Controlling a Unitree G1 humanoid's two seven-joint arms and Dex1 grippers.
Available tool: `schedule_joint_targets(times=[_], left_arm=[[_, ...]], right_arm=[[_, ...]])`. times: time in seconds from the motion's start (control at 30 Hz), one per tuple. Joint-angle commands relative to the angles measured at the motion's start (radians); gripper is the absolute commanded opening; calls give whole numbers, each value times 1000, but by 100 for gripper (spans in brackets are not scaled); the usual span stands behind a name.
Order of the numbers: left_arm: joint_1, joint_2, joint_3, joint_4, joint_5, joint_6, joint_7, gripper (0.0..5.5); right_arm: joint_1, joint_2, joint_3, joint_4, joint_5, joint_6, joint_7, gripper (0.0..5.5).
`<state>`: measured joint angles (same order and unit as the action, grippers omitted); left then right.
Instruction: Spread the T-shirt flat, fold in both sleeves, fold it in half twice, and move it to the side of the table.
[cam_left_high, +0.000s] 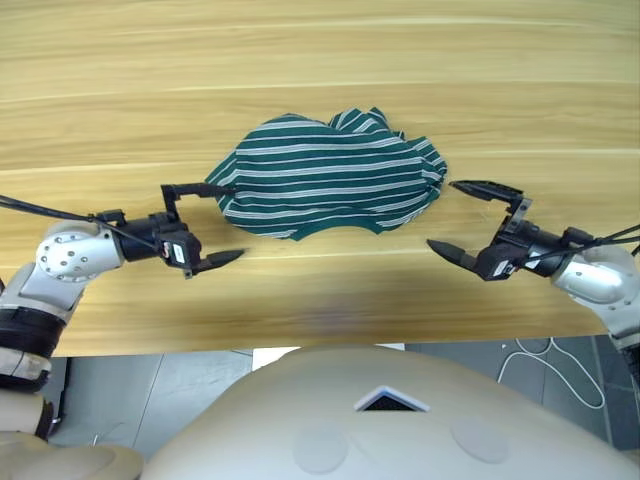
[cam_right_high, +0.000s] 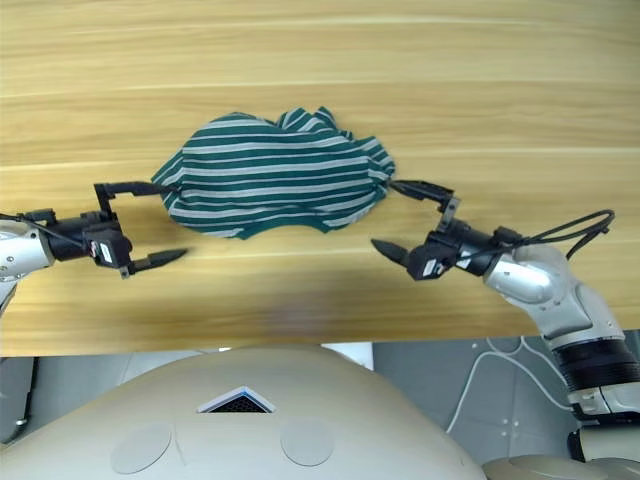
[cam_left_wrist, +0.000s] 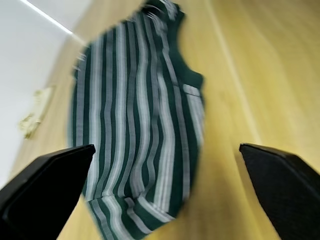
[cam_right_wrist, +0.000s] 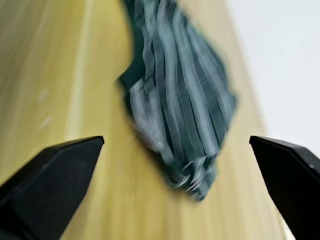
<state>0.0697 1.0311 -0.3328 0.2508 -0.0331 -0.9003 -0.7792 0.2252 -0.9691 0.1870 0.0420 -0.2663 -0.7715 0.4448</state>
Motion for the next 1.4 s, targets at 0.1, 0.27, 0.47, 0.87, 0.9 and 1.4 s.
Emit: schedule_joint_targets(times=[0.1, 0.27, 0.47, 0.87, 0.9, 1.4], left_arm=[[9, -27, 39, -57, 281, 109, 68, 539], [-7, -46, 24, -67, 428, 162, 104, 539], [-23, -43, 0, -105, 423, 204, 62, 460], [-31, -29, -4, -137, 433, 283, 8, 270], [-39, -30, -3, -133, 436, 289, 6, 249], [-47, -56, -35, -168, 422, 314, -27, 9]], right_arm=[[-46, 16, 24, -23, -176, 167, 64, 540], [-102, 52, 83, -39, -256, 229, 98, 540], [-136, 97, 136, -16, -284, 244, 93, 469], [-192, 132, 166, 83, -330, 275, 61, 258], [-195, 133, 168, 86, -331, 275, 58, 232], [-199, 148, 186, 92, -329, 273, 31, 0]])
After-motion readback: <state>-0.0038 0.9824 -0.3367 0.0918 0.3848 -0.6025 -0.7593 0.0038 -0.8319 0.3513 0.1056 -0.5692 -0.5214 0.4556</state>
